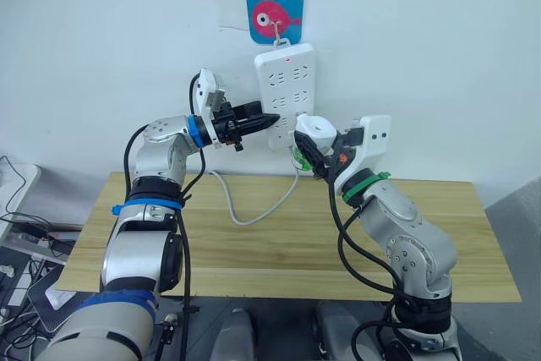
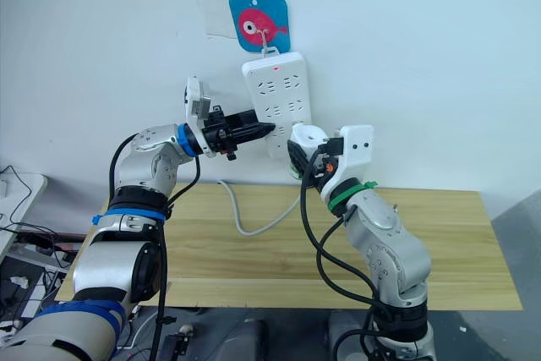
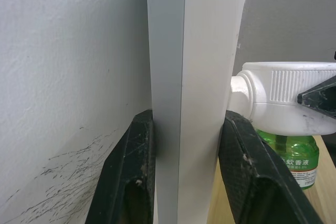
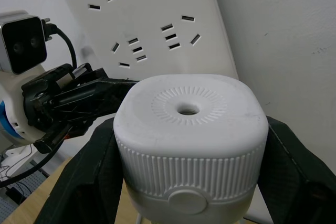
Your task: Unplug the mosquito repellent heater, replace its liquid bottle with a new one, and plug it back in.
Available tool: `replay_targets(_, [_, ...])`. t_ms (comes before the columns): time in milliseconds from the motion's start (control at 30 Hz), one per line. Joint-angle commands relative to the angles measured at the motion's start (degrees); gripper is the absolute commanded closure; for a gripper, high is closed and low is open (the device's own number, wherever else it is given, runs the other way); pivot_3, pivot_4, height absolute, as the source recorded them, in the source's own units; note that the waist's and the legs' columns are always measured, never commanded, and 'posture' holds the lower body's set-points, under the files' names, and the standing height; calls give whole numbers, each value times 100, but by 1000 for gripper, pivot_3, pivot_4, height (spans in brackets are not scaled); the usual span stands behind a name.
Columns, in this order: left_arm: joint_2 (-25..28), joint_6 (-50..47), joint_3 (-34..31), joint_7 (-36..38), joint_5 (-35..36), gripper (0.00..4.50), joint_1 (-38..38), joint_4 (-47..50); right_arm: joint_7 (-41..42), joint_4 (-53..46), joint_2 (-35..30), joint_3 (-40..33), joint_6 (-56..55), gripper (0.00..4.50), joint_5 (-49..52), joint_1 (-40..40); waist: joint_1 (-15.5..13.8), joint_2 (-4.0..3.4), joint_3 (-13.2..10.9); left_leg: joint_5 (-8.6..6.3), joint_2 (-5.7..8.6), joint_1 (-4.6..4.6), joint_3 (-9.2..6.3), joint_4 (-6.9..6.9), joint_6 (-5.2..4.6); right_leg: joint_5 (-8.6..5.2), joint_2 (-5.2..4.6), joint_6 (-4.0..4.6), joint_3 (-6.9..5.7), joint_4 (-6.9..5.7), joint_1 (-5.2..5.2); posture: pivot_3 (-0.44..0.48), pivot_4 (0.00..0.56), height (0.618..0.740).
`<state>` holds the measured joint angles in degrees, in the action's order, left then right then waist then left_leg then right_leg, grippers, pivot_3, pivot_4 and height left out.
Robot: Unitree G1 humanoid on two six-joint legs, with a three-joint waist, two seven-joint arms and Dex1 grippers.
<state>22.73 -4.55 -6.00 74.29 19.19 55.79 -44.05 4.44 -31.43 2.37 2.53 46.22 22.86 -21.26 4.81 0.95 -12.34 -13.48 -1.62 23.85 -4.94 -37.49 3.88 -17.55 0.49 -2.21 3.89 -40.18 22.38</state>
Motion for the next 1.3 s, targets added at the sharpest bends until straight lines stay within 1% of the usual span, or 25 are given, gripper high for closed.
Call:
replay_targets(33, [-27, 30, 41, 83, 24, 3232, 43, 96, -73, 26, -11, -24, -17, 1516, -3, -67, 0, 0, 0, 0, 0, 0, 0, 0, 0, 0, 0, 0, 0, 0, 0, -39, 191, 740])
replay_targets(467, [-36, 76, 44, 58, 6, 3232, 44, 95, -46, -14, -135, -24, 20, 1516, 53, -7, -1, 0, 0, 1, 0, -2, 0, 14, 1, 0, 0, 0, 0, 9, 0, -42, 187, 740])
replay_targets(633, [-32, 95, 35, 56, 4, 3232, 41, 85, -40, -378, -257, -57, 145, 1516, 179, 77, -1, 0, 0, 2, 0, -5, 0, 28, 2, 0, -1, 0, -1, 15, 0, -42, 186, 740])
replay_targets(767, [-7, 107, 15, 50, 8, 3232, 24, 88, -53, -929, -442, -242, 530, 1516, 431, 255, -4, 0, 0, 3, 0, -4, 0, 44, 3, 0, -3, 0, -2, 28, 1, -40, 188, 740])
replay_targets(867, [4, 119, 10, 53, 7, 3232, 14, 81, -139, -1089, -465, -225, 674, 1516, 502, 393, -4, 0, 0, 3, -1, -2, 1, 47, 3, 0, -3, 1, -1, 29, 5, -42, 188, 740])
replay_targets(1100, [-28, 110, 29, 58, 9, 3232, 15, 97, -258, -993, -235, -2, 507, 1516, 410, 298, -3, 0, 0, 3, 0, -3, 1, 48, 3, 0, -2, 1, -2, 28, 5, -40, 183, 740])
replay_targets(1300, [-7, 106, 34, 93, 4, 3232, 28, 85, -230, -888, -210, 52, 406, 1516, 359, 249, -3, 0, 0, 3, -1, -3, 2, 48, 3, 0, -3, 1, -2, 29, 5, -40, 181, 740])
